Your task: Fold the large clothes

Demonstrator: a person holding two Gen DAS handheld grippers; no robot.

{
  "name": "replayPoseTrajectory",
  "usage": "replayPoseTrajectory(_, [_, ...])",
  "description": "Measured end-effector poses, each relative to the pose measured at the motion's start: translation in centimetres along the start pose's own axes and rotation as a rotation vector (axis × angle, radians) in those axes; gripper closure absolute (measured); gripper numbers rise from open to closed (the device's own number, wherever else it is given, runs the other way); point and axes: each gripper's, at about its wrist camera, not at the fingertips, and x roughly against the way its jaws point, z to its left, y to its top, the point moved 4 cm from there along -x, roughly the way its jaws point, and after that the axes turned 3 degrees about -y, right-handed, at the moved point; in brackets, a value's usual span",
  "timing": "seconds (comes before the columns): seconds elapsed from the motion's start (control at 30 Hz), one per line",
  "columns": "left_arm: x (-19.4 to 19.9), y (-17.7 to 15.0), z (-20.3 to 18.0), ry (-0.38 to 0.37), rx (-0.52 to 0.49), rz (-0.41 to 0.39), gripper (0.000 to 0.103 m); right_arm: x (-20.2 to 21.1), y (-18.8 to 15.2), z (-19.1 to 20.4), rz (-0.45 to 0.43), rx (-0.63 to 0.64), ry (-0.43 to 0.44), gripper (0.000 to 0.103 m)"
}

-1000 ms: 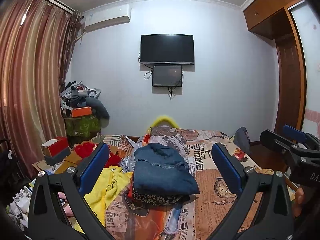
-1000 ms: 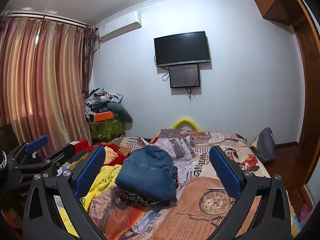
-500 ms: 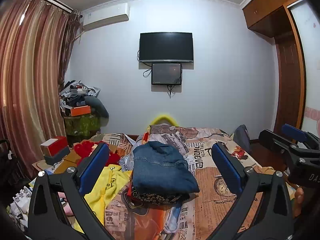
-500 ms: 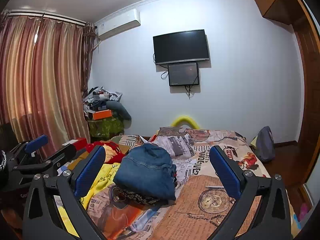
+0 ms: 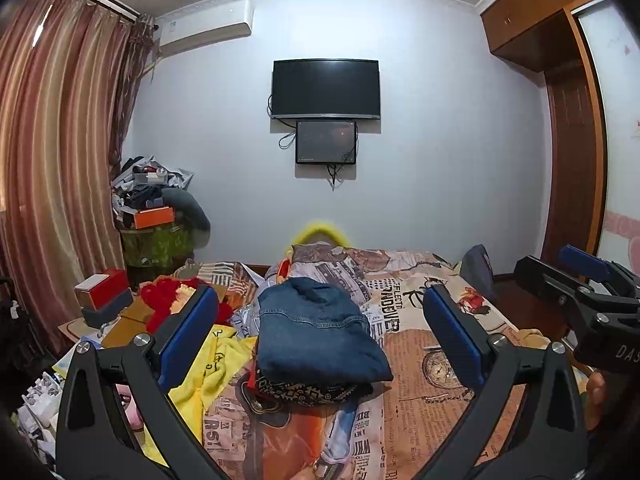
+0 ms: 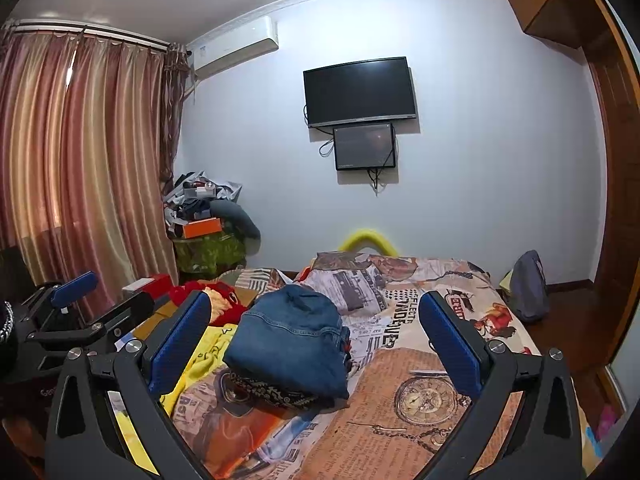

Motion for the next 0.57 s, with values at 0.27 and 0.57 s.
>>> replayPoseTrajectory(0.27, [-0.10, 0.06, 0.03, -0.010, 0.004, 0.007, 0.000, 0.00, 0.02, -0.14, 0.001, -0.008, -0.005, 0.000])
replayPoseTrajectory(0.57, [-0.14, -0.01, 0.22, -0.017, 0.005, 0.012, 0.000, 0.03, -0.13, -0.26, 0.006, -0.009, -0.012, 0.000])
